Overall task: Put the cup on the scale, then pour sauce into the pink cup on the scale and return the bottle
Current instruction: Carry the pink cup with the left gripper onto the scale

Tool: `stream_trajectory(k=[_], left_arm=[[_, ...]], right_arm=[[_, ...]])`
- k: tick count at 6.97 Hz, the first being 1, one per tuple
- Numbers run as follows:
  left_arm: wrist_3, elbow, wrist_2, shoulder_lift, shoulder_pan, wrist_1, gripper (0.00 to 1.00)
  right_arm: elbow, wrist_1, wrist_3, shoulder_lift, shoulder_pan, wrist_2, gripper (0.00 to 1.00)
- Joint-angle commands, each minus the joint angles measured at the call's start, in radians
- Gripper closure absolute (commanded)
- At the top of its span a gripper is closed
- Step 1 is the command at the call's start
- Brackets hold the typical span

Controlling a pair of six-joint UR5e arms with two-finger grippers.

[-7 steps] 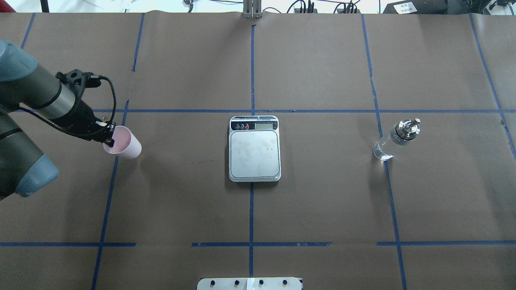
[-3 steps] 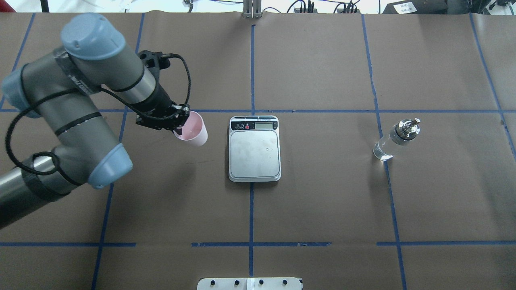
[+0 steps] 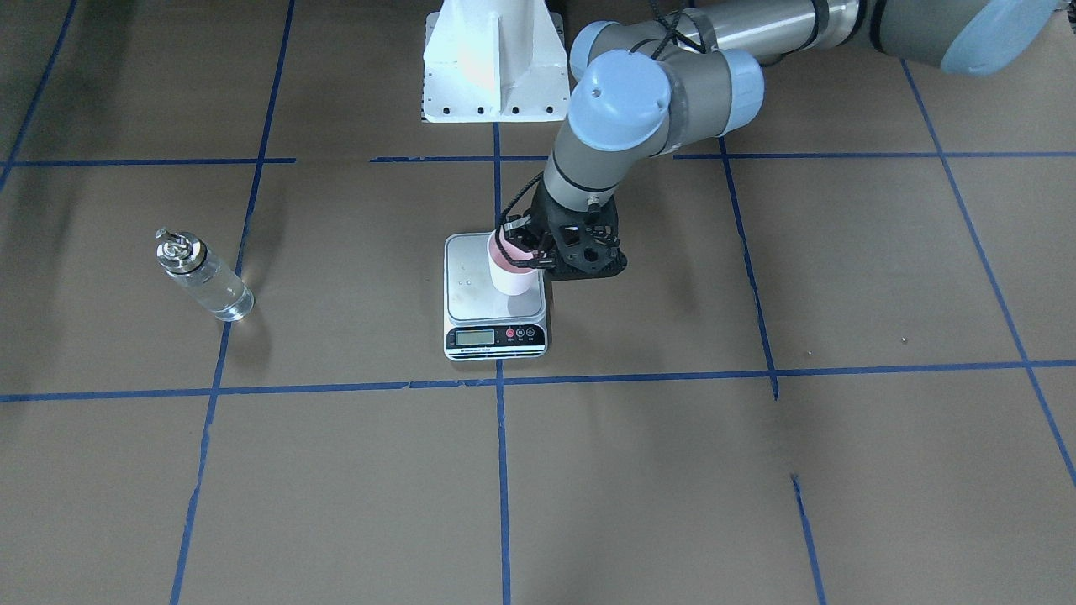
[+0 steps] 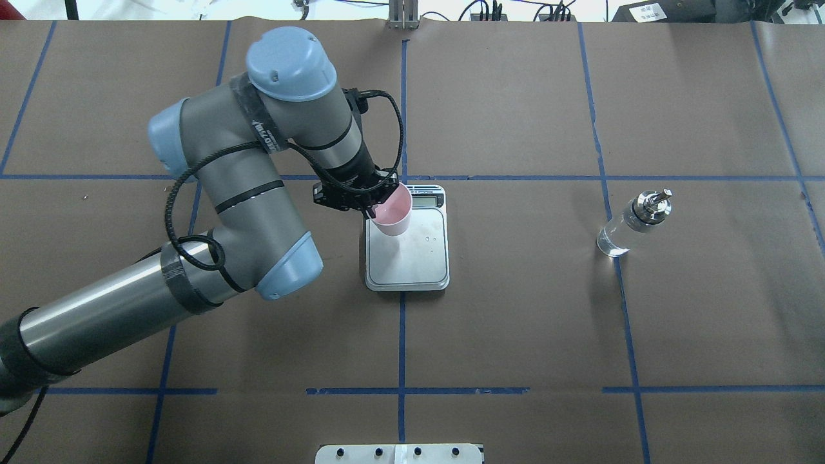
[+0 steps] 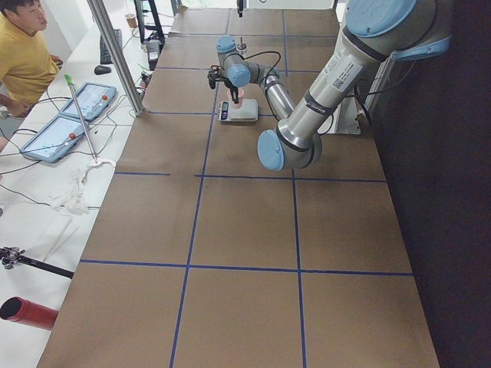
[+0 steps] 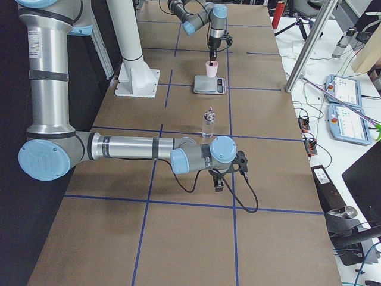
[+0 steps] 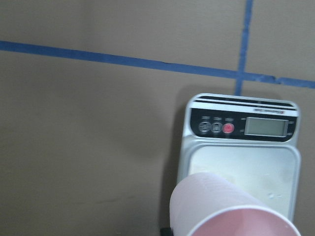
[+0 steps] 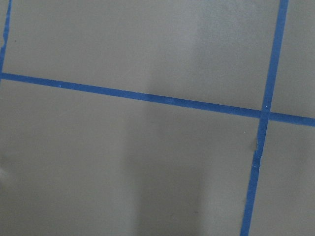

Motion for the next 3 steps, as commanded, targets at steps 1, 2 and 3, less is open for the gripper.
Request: stream_trajectory(k=[1, 2, 3], left_arm=[[-0.039, 0.048, 0.059, -0.031, 0.05, 0.0, 1.0], [-0.04, 0.048, 0.061, -0.029, 0.05, 0.003, 1.0], [-0.039, 0.05, 0.063, -0.028, 0.05, 0.002, 0.97]], right_arm=[[-0.004, -0.001, -0.001, 0.004, -0.002, 0.001, 0.0], [-0.004, -0.001, 0.0, 0.004, -0.008, 0.001, 0.0], [-0.005, -0.001, -0.001, 0.004, -0.009, 0.001, 0.0]])
